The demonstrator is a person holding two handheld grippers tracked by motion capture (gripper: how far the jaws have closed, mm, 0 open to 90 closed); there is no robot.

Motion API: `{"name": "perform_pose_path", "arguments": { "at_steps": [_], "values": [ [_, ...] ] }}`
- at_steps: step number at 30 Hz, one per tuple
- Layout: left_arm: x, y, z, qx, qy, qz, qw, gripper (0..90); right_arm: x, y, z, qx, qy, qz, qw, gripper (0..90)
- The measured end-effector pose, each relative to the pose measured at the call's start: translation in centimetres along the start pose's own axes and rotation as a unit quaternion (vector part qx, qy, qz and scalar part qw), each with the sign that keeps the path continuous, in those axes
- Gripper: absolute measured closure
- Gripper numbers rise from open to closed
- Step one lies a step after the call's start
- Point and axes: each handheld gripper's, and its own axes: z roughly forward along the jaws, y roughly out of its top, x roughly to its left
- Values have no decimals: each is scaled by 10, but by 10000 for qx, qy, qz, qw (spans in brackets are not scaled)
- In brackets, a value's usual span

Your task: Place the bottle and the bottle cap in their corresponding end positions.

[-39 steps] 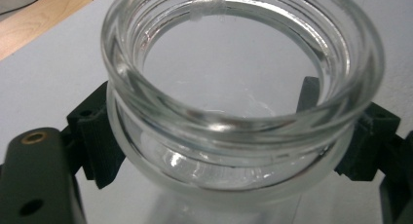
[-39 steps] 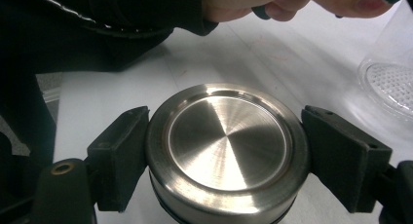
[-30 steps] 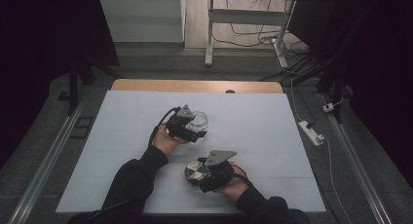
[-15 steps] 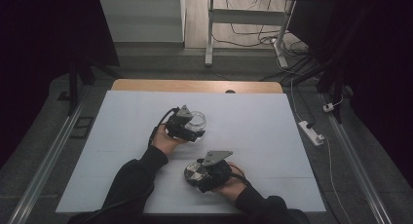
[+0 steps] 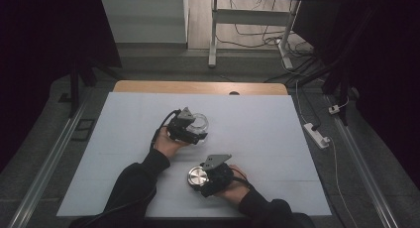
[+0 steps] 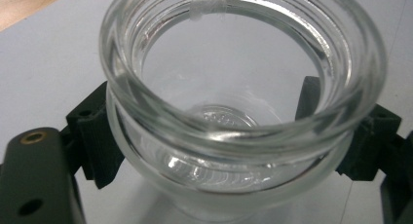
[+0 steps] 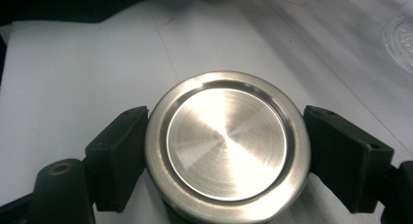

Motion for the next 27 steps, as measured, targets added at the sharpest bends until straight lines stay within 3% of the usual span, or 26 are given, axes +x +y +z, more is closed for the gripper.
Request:
{"name": "perform_pose_path", "arguments": {
  "at_steps": [8, 15, 27],
  "values": [
    [-1, 1, 0, 52, 34, 16, 10000, 148, -1, 0, 0, 45, 6, 138, 9999, 176],
    [-5, 2, -1, 142, 103, 94, 9998, 100, -3, 3, -5, -96, -5, 286, 9995, 144],
    [-6, -3, -17, 80, -98, -49, 9999, 14, -4, 8, -14, -267, -30, 443, 9987, 97]
  ]
}}
